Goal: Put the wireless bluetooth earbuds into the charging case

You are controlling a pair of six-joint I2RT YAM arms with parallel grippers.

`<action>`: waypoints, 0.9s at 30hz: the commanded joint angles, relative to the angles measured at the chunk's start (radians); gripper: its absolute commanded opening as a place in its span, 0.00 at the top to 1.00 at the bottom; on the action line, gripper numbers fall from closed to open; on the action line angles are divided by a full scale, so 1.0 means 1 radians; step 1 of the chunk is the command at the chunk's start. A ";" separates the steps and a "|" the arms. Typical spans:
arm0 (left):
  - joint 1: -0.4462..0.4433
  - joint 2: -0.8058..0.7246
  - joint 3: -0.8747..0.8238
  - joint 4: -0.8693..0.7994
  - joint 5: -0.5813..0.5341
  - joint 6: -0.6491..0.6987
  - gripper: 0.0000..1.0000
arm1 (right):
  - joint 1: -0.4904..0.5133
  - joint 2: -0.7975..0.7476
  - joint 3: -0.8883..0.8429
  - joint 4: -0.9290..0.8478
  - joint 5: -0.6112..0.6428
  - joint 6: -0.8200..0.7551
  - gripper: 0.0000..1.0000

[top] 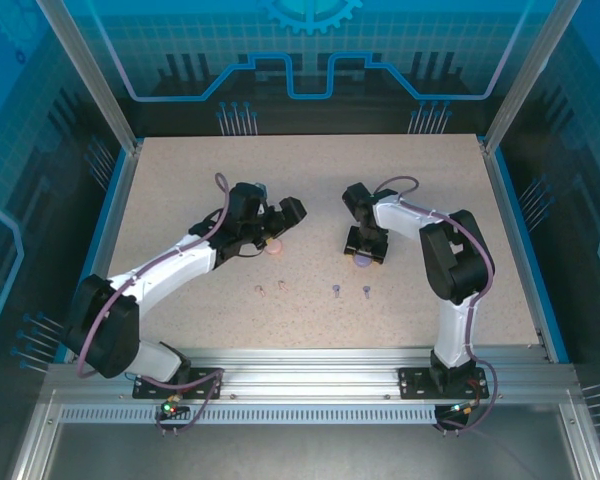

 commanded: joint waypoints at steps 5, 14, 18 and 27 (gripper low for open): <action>-0.024 -0.020 -0.069 0.172 -0.028 0.008 0.01 | 0.002 -0.044 -0.030 0.051 -0.054 0.002 0.56; -0.029 0.029 -0.180 0.441 -0.012 0.035 0.01 | 0.002 -0.057 -0.018 0.074 -0.096 0.064 0.56; -0.042 0.090 -0.203 0.576 0.037 0.097 0.01 | -0.004 -0.025 0.029 0.074 -0.124 0.118 0.55; -0.078 0.270 -0.214 0.818 0.100 0.117 0.01 | -0.039 0.061 0.125 0.113 -0.241 0.271 0.54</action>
